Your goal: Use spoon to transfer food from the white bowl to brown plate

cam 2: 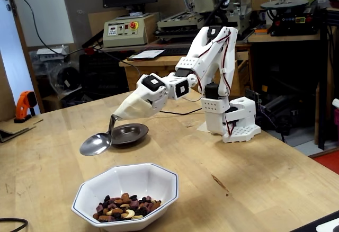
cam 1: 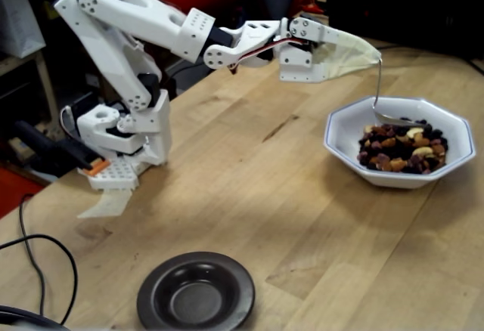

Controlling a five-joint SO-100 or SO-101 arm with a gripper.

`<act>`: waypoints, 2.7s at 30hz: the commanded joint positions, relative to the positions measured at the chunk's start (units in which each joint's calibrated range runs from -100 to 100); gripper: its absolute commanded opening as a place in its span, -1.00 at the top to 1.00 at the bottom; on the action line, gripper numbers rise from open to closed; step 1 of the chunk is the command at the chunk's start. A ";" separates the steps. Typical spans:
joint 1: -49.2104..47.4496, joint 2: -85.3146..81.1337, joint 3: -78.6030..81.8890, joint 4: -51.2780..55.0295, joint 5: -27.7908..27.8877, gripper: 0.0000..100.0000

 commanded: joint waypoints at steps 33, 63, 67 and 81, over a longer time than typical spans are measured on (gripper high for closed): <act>-1.20 11.41 -1.33 -1.38 0.93 0.92; -5.42 10.89 -5.05 -0.91 0.93 0.92; -4.83 10.81 -4.96 -0.91 0.93 0.92; -5.27 11.06 -4.25 -1.23 0.88 0.92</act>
